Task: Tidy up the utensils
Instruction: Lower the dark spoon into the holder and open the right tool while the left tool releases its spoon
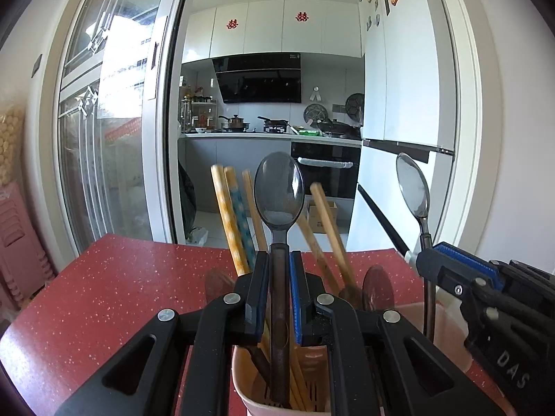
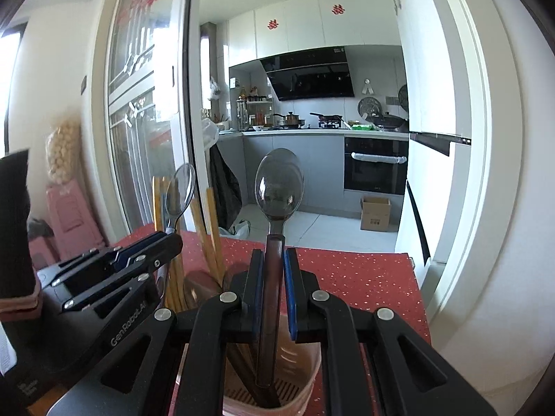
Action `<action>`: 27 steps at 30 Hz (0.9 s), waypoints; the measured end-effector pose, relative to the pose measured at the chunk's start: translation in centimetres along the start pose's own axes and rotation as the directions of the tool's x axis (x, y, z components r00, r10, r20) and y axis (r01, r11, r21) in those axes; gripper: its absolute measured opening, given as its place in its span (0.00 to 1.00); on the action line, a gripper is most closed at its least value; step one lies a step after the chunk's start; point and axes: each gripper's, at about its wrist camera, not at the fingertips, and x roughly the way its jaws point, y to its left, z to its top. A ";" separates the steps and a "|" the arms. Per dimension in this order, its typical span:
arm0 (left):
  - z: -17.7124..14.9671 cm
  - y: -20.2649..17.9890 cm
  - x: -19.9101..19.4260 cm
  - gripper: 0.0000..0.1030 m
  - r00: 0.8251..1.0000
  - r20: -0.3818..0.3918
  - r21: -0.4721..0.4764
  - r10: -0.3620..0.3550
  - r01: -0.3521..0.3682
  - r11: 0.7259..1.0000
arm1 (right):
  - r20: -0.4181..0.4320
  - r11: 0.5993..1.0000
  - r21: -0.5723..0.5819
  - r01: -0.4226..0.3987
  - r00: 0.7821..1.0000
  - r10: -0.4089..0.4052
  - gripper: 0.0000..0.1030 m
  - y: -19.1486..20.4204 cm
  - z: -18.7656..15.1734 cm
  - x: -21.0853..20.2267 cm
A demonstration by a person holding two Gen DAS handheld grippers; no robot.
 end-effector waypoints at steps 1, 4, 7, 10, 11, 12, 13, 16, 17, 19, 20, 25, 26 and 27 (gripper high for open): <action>-0.2 -0.1 0.0 0.40 1.000 -0.002 0.005 0.006 -0.006 1.000 | 0.000 1.000 -0.017 0.001 1.000 -0.001 0.12 0.2 -0.4 0.0; -0.7 -0.4 -0.1 0.40 1.000 -0.006 0.028 0.015 -0.015 0.999 | -0.002 0.999 -0.045 0.003 1.000 -0.004 0.12 0.5 -1.3 0.1; -1.2 -0.6 -0.2 0.40 1.000 -0.012 0.048 0.025 -0.025 0.999 | -0.013 0.999 -0.045 0.005 1.000 -0.005 0.12 0.5 -2.0 0.1; -1.7 -0.7 -0.3 0.40 0.999 -0.023 0.057 0.029 -0.027 0.998 | -0.027 0.999 -0.041 0.002 1.000 -0.003 0.12 0.4 -2.6 0.1; -1.8 -0.7 -0.3 0.40 0.999 -0.029 0.060 0.029 -0.027 0.998 | -0.032 0.999 -0.044 0.003 0.999 -0.004 0.12 0.3 -2.7 0.1; -2.0 -0.8 -0.4 0.40 0.999 -0.035 0.061 0.028 -0.026 0.998 | -0.037 0.999 -0.045 0.002 0.999 -0.003 0.12 0.3 -2.8 0.1; -2.0 -0.7 -0.4 0.40 0.999 -0.038 0.063 0.029 -0.026 0.998 | -0.043 0.999 -0.047 -0.001 0.999 -0.001 0.12 0.3 -3.0 0.1; -2.3 -0.6 -0.6 0.40 0.998 -0.053 0.066 0.030 -0.027 0.997 | -0.059 0.999 -0.045 -0.003 0.998 0.001 0.12 0.2 -3.2 0.1; -2.3 -0.6 -0.7 0.40 0.998 -0.056 0.065 0.029 -0.025 0.998 | -0.063 0.999 -0.042 -0.005 0.998 0.002 0.12 0.1 -3.3 0.1; -2.4 -0.4 -0.9 0.40 0.998 -0.063 0.063 0.028 -0.024 0.998 | -0.071 0.999 -0.034 -0.010 0.997 0.007 0.13 -0.1 -3.4 0.0; -2.4 -0.4 -0.9 0.40 0.997 -0.068 0.064 0.026 -0.022 0.998 | -0.078 0.999 -0.030 -0.012 0.997 0.009 0.13 -0.2 -3.5 0.0; -2.3 -0.3 -1.0 0.40 0.996 -0.084 0.070 0.025 -0.020 0.997 | -0.084 1.000 -0.006 -0.016 0.996 0.016 0.25 -0.6 -3.2 -0.4; -2.3 -0.3 -1.0 0.40 0.996 -0.084 0.073 0.026 -0.020 0.997 | -0.083 1.000 0.001 -0.014 0.996 0.014 0.26 -0.7 -3.0 -0.6; -2.3 -0.3 -1.0 0.40 0.996 -0.086 0.075 0.026 -0.019 0.997 | -0.083 1.000 0.011 -0.010 0.996 0.011 0.27 -0.9 -2.9 -0.7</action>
